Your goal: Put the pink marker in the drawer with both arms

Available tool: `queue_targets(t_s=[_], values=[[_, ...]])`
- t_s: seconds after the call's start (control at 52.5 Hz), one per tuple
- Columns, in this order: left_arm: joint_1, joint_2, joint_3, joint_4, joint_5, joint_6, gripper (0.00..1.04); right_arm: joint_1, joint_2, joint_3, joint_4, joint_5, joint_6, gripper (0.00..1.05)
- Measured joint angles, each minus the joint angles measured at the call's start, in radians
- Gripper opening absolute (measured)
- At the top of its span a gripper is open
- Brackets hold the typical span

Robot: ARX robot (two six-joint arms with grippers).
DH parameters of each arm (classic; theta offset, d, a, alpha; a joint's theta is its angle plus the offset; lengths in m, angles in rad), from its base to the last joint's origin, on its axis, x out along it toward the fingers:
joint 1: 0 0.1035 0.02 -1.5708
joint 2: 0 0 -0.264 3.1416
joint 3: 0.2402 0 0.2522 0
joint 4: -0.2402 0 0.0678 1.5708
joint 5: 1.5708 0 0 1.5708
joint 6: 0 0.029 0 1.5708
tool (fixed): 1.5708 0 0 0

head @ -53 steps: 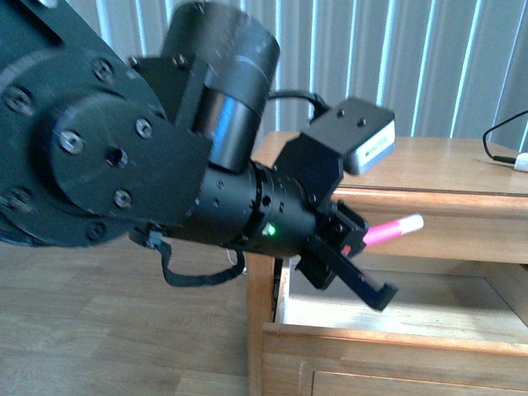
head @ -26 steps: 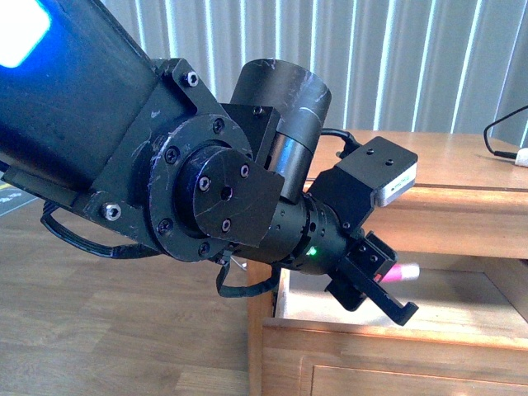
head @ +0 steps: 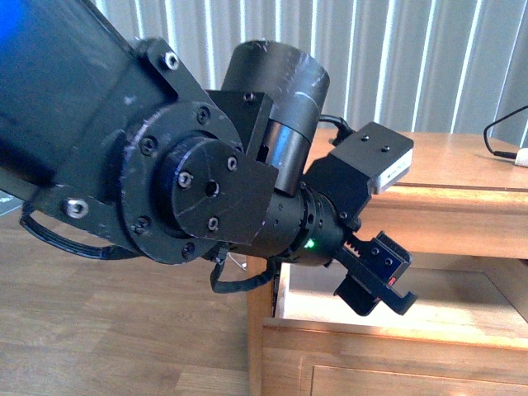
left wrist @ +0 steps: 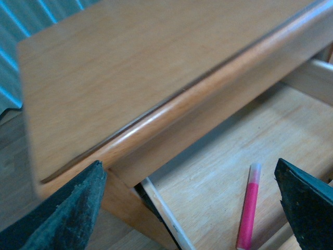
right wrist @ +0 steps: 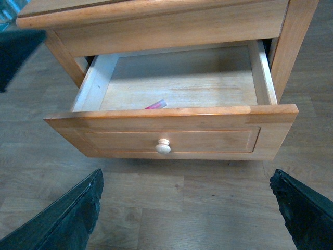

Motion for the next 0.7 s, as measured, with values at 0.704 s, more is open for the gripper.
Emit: queue_targets(t_s=[0.704], values=[[0.435,-1.127,-0.706,-0.372,-0.079,-0.528,0.98,0.0,0.0,0.0,0.0,0.0,0.0,0.96]])
